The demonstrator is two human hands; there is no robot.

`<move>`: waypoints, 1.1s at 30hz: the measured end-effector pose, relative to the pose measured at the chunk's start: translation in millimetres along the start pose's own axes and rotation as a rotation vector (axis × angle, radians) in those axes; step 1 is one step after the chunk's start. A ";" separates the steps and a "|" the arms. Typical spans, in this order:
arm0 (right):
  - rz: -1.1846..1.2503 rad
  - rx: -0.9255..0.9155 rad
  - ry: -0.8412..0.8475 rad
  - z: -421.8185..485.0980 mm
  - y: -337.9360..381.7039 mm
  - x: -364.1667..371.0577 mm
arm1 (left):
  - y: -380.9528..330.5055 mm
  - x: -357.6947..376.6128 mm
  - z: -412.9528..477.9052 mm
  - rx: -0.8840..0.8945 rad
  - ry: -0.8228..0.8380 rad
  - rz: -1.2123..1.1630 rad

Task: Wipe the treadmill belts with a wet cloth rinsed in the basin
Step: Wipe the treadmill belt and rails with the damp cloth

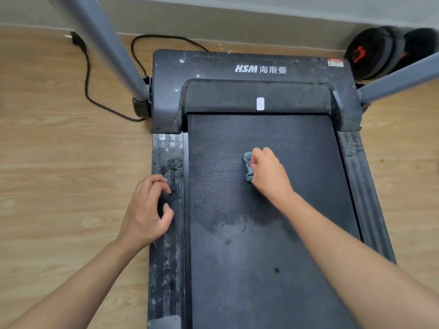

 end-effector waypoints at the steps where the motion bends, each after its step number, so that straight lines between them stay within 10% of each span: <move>1: -0.066 0.032 -0.016 0.6 -33.2 -13.6 | -0.5 1.1 -0.2 0.006 0.012 0.007; 9: -0.331 0.305 -0.074 -5.7 -190.2 -82.6 | -3.1 6.9 9.6 0.044 0.067 0.026; 22: 0.201 -0.114 0.043 -85.1 155.5 62.1 | 2.1 15.6 22.2 0.090 0.015 0.053; 27: 0.158 -0.223 0.076 -80.0 81.1 45.9 | 3.3 15.1 20.4 0.132 0.024 0.081; 33: -0.209 0.138 -0.060 -64.9 -138.9 -49.7 | -8.9 18.9 14.8 0.175 0.018 0.082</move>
Point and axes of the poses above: each hand's wrist, its own z-axis towards the middle knuckle, its own x-axis out of the palm, y = z × x, the point moved 7 cm from there along z, towards the middle knuckle, and after that the axes turned 13 degrees about -y, right-handed, at the moved point
